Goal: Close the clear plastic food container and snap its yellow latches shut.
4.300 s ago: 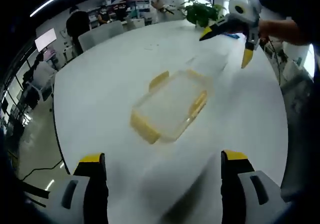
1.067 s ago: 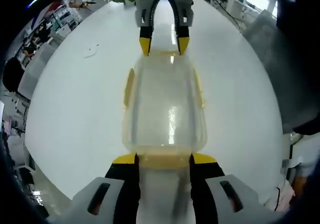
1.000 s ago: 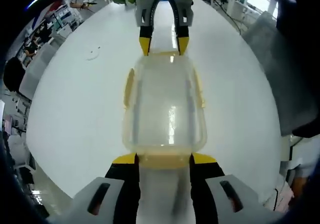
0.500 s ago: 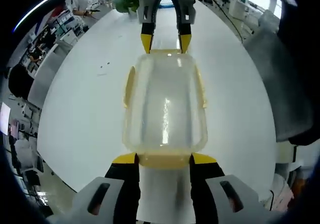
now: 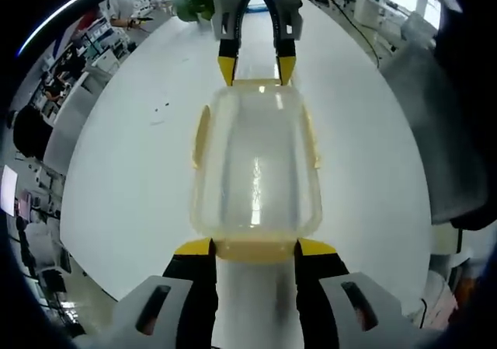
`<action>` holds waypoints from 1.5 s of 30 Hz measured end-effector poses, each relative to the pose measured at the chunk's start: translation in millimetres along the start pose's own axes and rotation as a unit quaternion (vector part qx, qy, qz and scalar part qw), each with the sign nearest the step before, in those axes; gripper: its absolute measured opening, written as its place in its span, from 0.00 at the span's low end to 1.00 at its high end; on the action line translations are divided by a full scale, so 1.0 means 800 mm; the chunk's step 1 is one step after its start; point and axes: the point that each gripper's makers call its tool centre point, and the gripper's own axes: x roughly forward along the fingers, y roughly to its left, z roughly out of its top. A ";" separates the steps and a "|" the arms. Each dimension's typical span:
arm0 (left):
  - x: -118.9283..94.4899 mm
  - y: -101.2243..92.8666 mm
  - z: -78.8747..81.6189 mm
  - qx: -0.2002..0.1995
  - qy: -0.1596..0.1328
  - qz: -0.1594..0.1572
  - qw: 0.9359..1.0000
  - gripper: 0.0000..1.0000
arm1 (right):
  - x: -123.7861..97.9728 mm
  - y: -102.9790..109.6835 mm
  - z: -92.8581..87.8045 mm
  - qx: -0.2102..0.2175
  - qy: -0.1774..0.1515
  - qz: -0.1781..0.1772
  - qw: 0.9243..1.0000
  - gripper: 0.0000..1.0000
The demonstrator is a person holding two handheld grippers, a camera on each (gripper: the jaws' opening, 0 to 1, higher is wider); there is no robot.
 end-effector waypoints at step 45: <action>0.096 -0.013 0.168 0.027 -0.050 0.009 0.998 0.35 | -0.065 0.030 -0.189 0.046 0.094 -0.009 0.994 0.36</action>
